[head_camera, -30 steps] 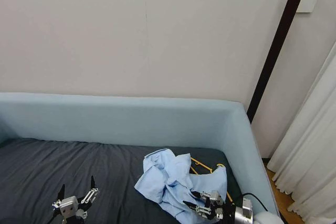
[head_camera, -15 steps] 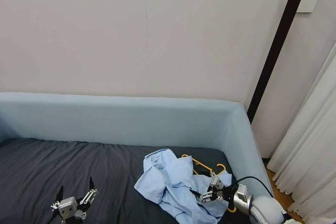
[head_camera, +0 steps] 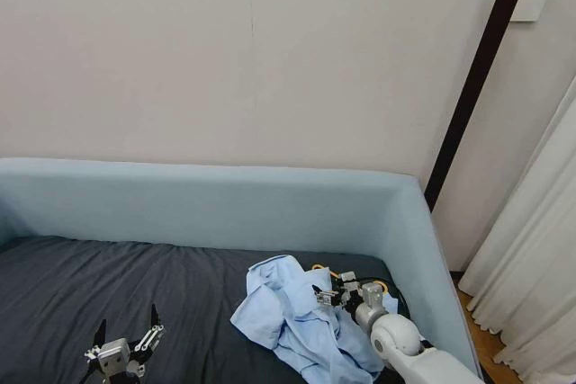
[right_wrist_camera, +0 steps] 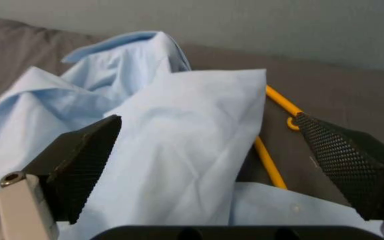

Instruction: Pick up the clothes from the sofa and hang them on the clothes hanger.

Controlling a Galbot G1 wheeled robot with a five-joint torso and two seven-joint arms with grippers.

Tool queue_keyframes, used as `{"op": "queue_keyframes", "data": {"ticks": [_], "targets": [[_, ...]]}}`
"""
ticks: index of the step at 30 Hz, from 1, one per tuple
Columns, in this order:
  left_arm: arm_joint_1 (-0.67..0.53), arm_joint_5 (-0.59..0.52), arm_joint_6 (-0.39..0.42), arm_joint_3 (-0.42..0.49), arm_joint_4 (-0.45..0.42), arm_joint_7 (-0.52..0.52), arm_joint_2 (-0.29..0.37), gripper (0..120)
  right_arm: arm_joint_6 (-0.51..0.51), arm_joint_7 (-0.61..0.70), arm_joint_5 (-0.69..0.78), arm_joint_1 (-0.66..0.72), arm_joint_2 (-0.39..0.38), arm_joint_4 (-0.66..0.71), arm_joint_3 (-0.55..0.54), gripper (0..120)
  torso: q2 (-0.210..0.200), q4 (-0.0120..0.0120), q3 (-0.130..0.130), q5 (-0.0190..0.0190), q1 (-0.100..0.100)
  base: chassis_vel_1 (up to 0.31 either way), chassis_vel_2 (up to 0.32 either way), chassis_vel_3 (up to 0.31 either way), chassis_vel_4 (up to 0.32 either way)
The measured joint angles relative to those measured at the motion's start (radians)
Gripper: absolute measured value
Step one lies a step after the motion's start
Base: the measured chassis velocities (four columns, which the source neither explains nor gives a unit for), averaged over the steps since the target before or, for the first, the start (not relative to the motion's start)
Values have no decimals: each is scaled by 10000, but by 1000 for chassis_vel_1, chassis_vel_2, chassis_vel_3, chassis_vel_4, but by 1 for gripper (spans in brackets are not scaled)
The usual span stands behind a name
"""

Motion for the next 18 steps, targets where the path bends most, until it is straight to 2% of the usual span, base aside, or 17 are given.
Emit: {"op": "queue_keyframes", "data": {"ticks": [6, 10, 11, 14, 16, 18], "targets": [[-64, -1, 19, 5, 48, -4, 25, 100, -153, -167, -195, 63, 372, -703, 205, 100, 0, -3, 0, -1, 1, 0, 0, 0, 0], [-128, 43, 38, 51, 128, 0, -51, 100, 74, -1190, -1159, -9, 818, -1617, 527, 85, 0, -1, 0, 1, 0, 0, 0, 0, 0], [-128, 43, 38, 51, 128, 0, -51, 100, 74, -1190, -1159, -9, 818, -1617, 527, 85, 0, -1, 0, 1, 0, 0, 0, 0, 0], [-126, 64, 43, 52, 124, 0, -66, 100, 191, -1565, -1371, -196, 900, -1670, 589, 70, 0, -1, -1, 0, 0, 0, 0, 0, 0], [-122, 65, 43, 43, 114, 0, -67, 100, 325, -1705, -1433, -262, 913, -1673, 601, 67, 0, -1, 0, 1, 0, 0, 0, 0, 0], [-115, 67, 44, 35, 92, 0, -79, 100, 873, -2020, -1544, -359, 937, -1721, 604, 57, 1, -1, -1, 1, 0, 0, 0, 0, 0]]}}
